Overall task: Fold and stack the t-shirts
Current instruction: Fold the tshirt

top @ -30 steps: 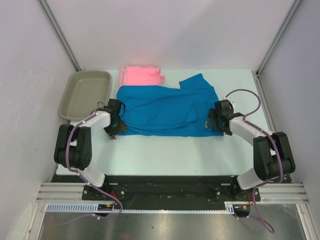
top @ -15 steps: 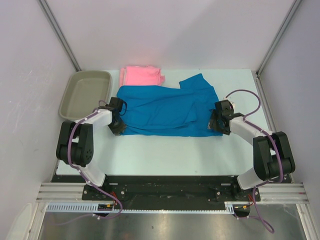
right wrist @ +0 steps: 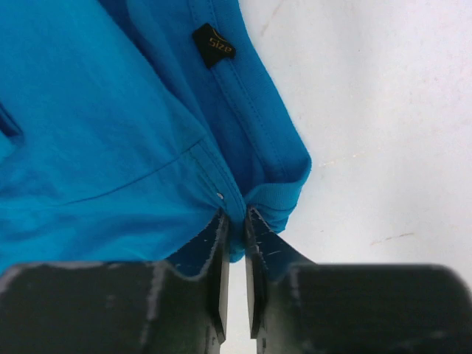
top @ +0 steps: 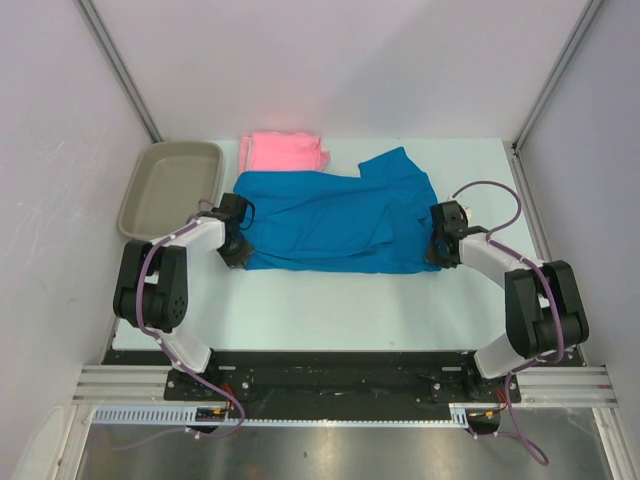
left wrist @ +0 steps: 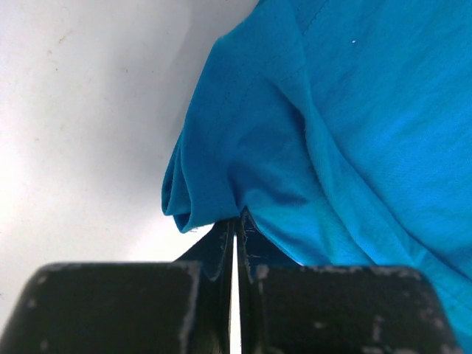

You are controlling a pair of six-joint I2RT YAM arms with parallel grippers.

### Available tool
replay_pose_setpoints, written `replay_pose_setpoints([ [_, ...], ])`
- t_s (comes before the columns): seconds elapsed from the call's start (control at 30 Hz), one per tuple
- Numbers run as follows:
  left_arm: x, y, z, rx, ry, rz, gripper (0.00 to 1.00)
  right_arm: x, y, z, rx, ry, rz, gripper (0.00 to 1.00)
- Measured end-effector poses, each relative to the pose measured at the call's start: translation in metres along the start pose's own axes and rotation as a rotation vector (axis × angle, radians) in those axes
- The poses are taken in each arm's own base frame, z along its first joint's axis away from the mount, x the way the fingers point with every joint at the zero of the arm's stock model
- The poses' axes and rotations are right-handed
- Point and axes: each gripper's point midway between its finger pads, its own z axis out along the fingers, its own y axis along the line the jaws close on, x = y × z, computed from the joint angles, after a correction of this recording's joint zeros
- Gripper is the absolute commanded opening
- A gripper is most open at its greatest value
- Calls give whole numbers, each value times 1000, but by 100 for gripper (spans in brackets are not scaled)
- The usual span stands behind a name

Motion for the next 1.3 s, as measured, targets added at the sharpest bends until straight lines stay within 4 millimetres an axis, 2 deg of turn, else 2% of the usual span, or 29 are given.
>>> replay_pose_setpoints([
  [0.03,0,0,0,0,0,0,0,1,-1,1,4,4,2,0],
  [0.37,1,6,-4,4,-20,-6,0,2,-14,2,51,13,26,0],
  [0.6,-2,16,-22,32,-57,-25,1,-8,-25,-22,65,-27,54,0],
  [0.77,5,26,-33,52,-73,-29,0,-9,-30,-42,60,-45,63,0],
  [1.0,27,42,-41,77,-59,-29,0,9,-44,-68,65,-45,98,0],
  [1.13,35,49,-53,112,-67,-35,0,21,-43,-80,54,-35,120,0],
  [1.3,41,57,-66,139,-88,-43,0,38,-44,-84,63,3,163,0],
])
